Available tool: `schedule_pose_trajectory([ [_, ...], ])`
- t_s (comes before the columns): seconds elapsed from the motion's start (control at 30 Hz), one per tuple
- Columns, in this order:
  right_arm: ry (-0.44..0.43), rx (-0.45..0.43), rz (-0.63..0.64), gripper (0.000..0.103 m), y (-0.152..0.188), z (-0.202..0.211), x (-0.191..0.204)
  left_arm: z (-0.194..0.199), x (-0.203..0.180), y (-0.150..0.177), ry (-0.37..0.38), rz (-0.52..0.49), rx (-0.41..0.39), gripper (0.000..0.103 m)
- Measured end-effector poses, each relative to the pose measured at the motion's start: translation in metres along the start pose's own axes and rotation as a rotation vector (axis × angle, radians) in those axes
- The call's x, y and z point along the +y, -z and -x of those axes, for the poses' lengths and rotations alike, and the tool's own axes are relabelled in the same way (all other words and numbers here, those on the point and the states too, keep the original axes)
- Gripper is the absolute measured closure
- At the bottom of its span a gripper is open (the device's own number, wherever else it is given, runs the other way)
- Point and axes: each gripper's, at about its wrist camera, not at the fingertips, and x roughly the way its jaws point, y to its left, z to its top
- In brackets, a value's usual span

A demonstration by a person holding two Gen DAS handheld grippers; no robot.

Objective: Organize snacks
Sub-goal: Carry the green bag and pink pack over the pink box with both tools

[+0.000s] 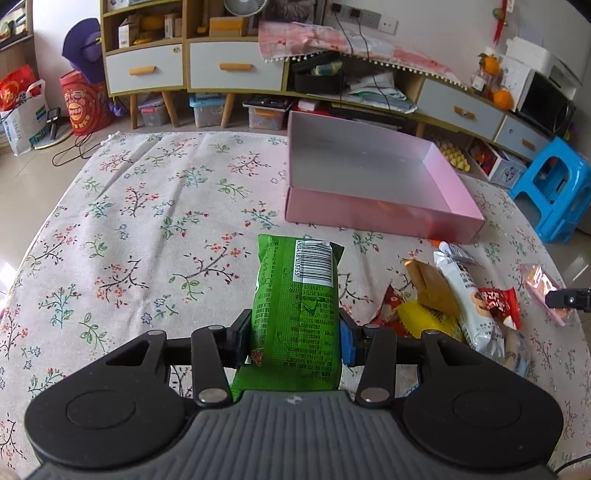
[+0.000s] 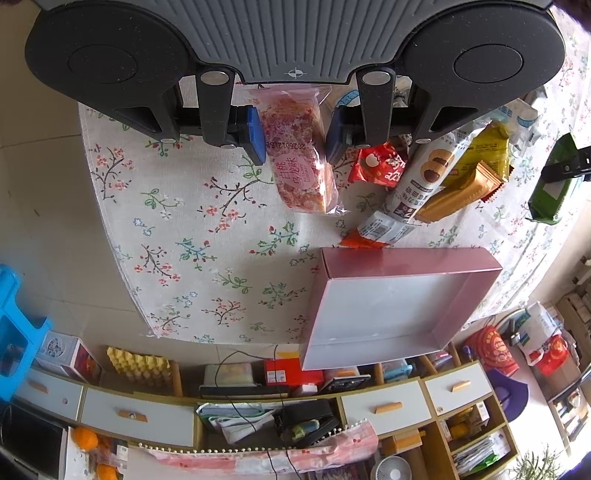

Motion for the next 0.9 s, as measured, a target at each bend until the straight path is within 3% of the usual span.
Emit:
schedule_pose_trajectory([
  [0.13, 0.003, -0.007, -0.019, 0.073, -0.002, 0.001, -0.003, 0.0, 0.003, -0.004, -0.021, 0.004, -0.005, 0.061],
  [0.2, 0.001, -0.014, -0.043, 0.084, -0.004, 0.002, -0.006, 0.001, 0.004, -0.009, -0.024, 0.016, -0.005, 0.061],
  [0.3, -0.003, -0.016, -0.056, 0.091, -0.009, 0.002, -0.006, 0.001, 0.002, -0.014, -0.032, 0.026, -0.007, 0.061],
  [0.43, -0.02, 0.004, -0.067, 0.093, -0.012, -0.004, -0.004, 0.002, -0.003, -0.019, -0.043, 0.026, -0.016, 0.061],
  [0.5, -0.032, 0.016, -0.037, 0.088, -0.012, -0.009, -0.004, 0.003, -0.004, -0.017, -0.038, 0.02, -0.017, 0.061],
  [0.6, 0.02, 0.051, -0.043, 0.079, -0.009, -0.022, -0.012, 0.004, -0.004, -0.014, -0.047, 0.002, -0.008, 0.061],
  [0.8, -0.017, 0.082, -0.011, 0.062, -0.001, -0.032, -0.013, 0.002, -0.001, -0.017, -0.048, 0.024, 0.018, 0.061],
  [0.9, -0.041, 0.094, 0.033, 0.061, 0.002, -0.031, -0.002, 0.005, -0.005, -0.017, -0.051, 0.002, 0.009, 0.061],
])
